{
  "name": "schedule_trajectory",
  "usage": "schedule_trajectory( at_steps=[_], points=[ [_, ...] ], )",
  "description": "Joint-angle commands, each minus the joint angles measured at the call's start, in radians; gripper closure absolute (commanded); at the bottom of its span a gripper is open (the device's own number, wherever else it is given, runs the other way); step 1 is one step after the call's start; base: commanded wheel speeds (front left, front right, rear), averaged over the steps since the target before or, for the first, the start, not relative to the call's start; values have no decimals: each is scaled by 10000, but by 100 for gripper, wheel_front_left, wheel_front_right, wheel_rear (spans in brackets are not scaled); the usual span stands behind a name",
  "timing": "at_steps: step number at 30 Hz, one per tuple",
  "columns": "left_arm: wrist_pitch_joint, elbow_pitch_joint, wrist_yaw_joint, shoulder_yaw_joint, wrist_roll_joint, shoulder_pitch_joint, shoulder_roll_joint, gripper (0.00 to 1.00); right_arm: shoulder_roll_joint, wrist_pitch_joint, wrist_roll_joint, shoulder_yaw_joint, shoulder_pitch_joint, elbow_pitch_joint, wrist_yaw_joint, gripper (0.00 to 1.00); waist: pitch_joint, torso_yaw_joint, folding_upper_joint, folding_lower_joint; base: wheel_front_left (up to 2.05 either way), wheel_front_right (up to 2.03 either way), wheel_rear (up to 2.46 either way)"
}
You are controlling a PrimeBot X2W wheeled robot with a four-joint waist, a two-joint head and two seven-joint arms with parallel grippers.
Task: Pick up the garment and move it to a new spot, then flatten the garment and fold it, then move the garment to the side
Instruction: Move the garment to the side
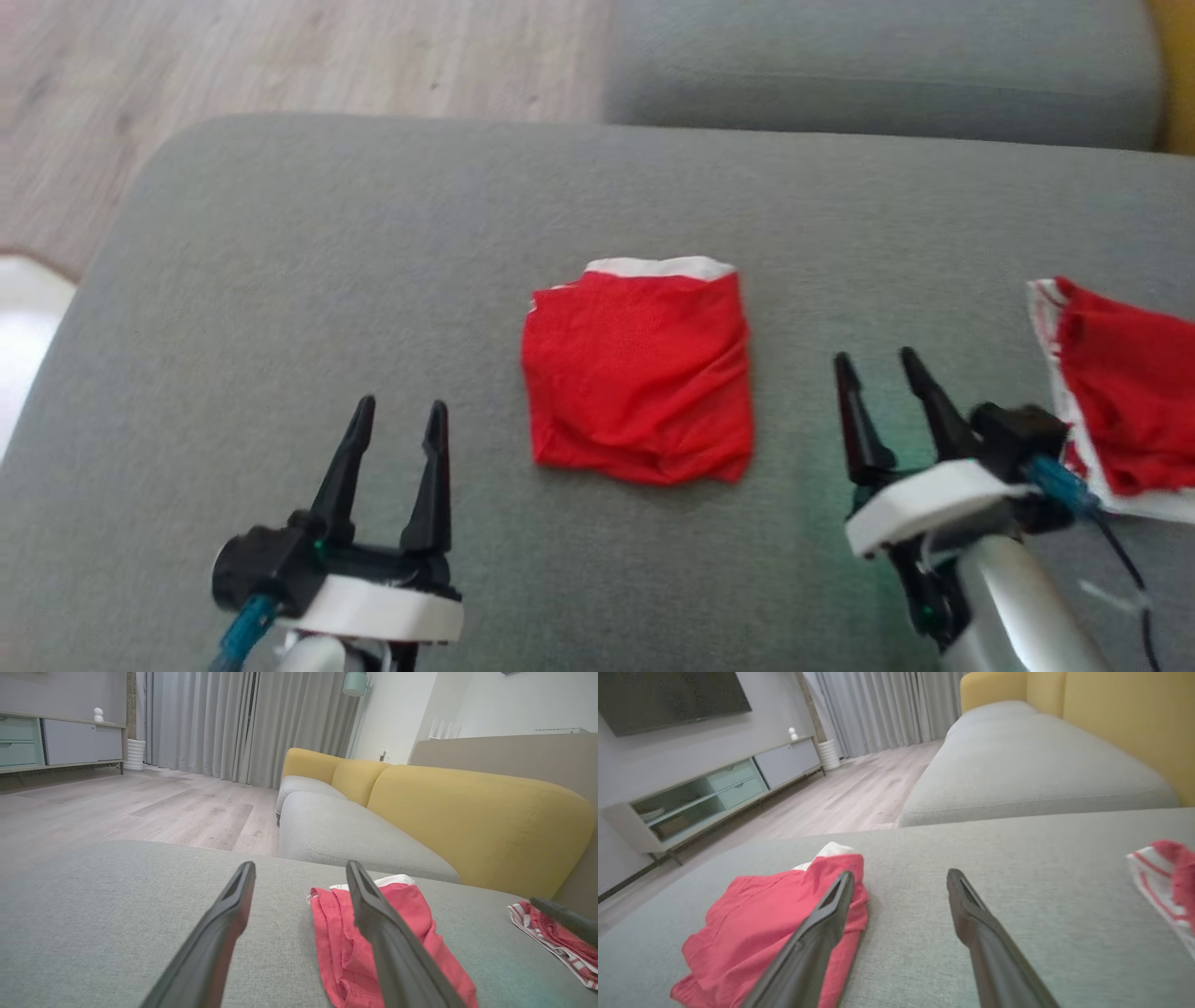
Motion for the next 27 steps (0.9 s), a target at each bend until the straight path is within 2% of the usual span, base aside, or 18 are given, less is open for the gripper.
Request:
schedule_trajectory(
  at_steps=[1, 12, 21, 22, 23, 27],
  points=[
    [-94, -262, -27, 123, 80, -574, 16, 0, -14, 141, 29, 447, -701, 211, 71, 0, 384, 478, 0, -1, 0, 0, 0],
    [-94, -130, -59, -192, -73, -1068, 16, 0, -14, 1267, 1202, 1460, -2716, 3538, 71, 0, 1068, 1568, 0, -1, 0, 0, 0],
    [-94, -157, -65, -321, -198, -1275, 16, 0, -14, 1200, 2070, 2427, -3878, 5456, 71, 0, 1355, 1954, 0, -1, 0, 0, 0],
    [-94, -164, -65, -322, -185, -1298, 16, 0, -14, 1144, 2083, 2555, -3979, 5592, 71, 55, 1373, 1951, 0, -1, 0, 0, 0],
    [-94, -175, -66, -322, -164, -1326, 16, 0, -14, 1067, 2083, 2680, -4073, 5700, 71, 100, 1389, 1935, 0, -1, 0, 0, 0],
    [-94, -236, -67, -292, -132, -1397, 16, 0, -14, 655, 1886, 3181, -4391, 5988, 71, 100, 1391, 1749, 0, -1, 0, 0, 0]
  ],
)
